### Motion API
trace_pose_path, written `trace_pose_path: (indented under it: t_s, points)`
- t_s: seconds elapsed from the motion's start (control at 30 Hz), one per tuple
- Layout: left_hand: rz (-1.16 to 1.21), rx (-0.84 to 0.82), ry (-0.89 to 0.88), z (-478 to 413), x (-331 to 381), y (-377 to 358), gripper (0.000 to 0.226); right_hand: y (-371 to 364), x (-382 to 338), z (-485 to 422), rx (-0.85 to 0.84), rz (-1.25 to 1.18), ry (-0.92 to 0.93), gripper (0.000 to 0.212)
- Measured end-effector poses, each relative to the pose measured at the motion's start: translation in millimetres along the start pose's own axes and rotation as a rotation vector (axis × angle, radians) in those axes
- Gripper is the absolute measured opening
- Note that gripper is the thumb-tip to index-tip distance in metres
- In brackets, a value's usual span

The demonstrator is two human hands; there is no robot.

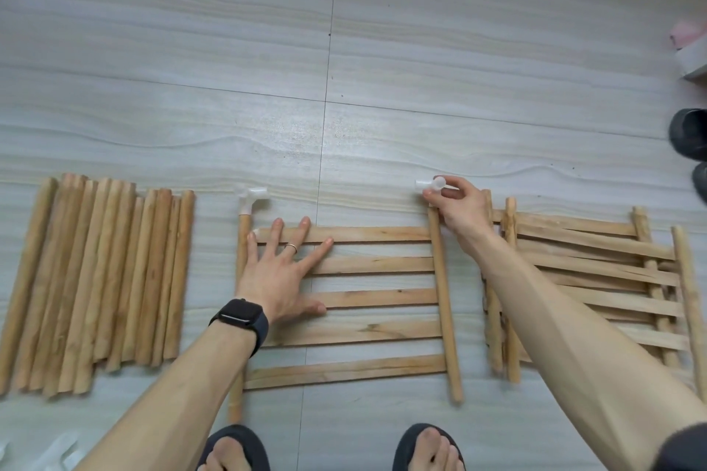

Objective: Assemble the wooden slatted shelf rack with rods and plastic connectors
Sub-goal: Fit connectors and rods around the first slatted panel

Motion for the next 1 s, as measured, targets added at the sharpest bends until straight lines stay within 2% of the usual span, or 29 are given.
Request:
trace_pose_path:
  t_s: [0.17,0.4,0.73,0.83,1.0]
  points:
    - [0.017,0.028,0.010,0.8,-0.5,1.0,0.113,2.3,0.0,1.0,-0.011,0.099,0.062,0.036]
    - [0.022,0.029,0.013,2.5,0.5,4.2,0.111,-0.3,-2.0,-5.3,-0.073,0.172,0.036,0.039]
    - [0.027,0.012,0.015,2.4,0.0,3.4,0.112,-2.4,-10.6,6.6,0.069,0.461,0.165,0.042]
    - [0.027,0.018,0.013,2.2,-0.3,3.5,0.112,1.2,0.5,7.0,0.106,0.423,0.127,0.048]
    - [0.029,0.028,0.000,-0.3,-0.5,4.2,0.113,7.0,12.0,7.5,0.136,0.377,0.087,0.043]
Point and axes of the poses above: each hand's wrist, its own z-axis away from the middle knuckle, its own y-axis out of the back of the hand, x = y × z, the point moved 10 cm from there along -z, towards the middle knuckle, and after that the axes turned 10 degrees about -y, right-handed, at the moved point
